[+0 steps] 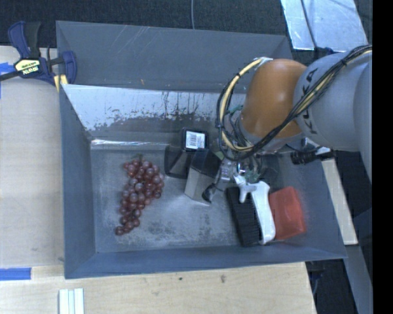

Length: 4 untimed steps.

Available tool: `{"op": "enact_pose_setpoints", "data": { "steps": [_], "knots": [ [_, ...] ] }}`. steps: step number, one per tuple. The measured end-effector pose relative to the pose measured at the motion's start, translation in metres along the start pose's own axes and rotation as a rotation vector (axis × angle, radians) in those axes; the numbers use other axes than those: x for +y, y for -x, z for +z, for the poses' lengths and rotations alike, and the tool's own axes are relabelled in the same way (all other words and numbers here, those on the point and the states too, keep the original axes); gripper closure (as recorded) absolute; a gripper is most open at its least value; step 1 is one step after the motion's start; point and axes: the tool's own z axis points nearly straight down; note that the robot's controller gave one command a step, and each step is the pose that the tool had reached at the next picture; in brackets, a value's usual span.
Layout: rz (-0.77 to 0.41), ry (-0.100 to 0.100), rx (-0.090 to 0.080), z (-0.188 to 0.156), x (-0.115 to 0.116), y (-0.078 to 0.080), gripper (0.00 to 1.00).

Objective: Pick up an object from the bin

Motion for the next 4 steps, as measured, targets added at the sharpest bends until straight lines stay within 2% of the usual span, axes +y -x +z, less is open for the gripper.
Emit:
{"op": "enact_pose_setpoints", "data": {
  "steps": [1,2,3,4],
  "knots": [
    [-0.14,-0.004,0.015,0.03,-0.008,0.021,1.0],
    [-0.14,-0.004,0.015,0.03,-0.007,0.021,1.0],
    [-0.152,-0.006,0.024,-0.01,-0.009,0.02,1.0],
    [-0.104,-0.003,0.007,-0.043,-0.019,0.029,1.0]
  ]
}}
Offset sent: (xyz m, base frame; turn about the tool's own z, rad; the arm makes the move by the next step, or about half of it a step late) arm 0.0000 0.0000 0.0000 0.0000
